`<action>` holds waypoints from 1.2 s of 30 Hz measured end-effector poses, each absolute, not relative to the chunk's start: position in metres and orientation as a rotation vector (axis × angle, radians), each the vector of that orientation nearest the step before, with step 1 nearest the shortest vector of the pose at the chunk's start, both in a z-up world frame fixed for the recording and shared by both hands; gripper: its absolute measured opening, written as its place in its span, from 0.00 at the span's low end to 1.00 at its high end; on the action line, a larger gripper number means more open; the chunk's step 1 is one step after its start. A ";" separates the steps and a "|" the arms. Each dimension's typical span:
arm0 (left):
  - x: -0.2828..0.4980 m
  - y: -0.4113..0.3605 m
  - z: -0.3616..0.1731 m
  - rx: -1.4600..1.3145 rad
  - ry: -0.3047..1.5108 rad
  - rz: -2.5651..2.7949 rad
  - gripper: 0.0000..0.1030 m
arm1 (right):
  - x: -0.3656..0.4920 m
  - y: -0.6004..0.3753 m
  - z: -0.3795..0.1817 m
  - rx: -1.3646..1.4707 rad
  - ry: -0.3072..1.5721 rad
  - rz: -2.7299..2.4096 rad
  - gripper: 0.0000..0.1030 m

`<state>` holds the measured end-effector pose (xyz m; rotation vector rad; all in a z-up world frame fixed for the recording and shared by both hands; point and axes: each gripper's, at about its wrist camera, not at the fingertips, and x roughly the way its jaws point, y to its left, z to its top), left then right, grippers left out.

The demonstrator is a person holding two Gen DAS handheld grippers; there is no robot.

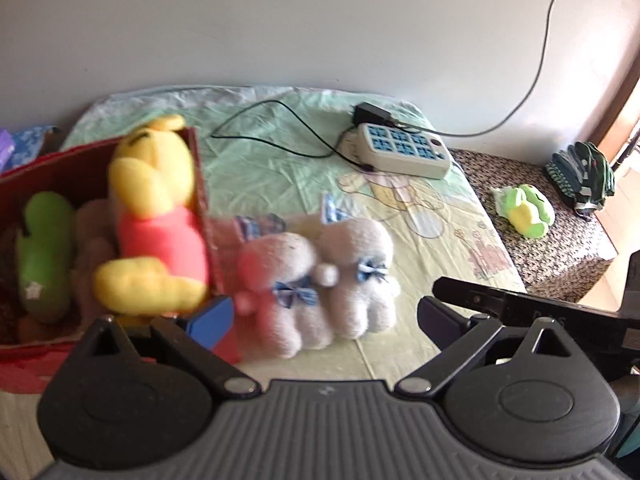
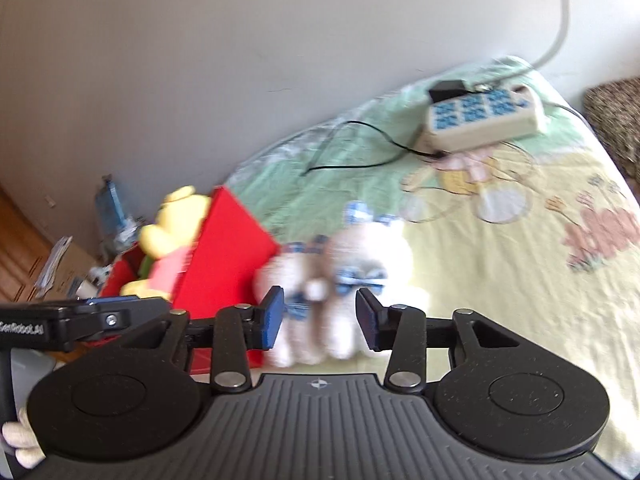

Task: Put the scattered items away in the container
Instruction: 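Withdraw the right gripper from the box toward the white bunny plush, then close the right gripper on the white bunny plush's body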

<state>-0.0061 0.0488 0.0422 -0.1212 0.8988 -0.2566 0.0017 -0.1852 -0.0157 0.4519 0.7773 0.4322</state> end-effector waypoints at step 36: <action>0.068 -0.004 -0.065 -0.156 0.976 -0.387 0.87 | 0.102 -0.224 -0.121 0.722 1.004 0.591 0.31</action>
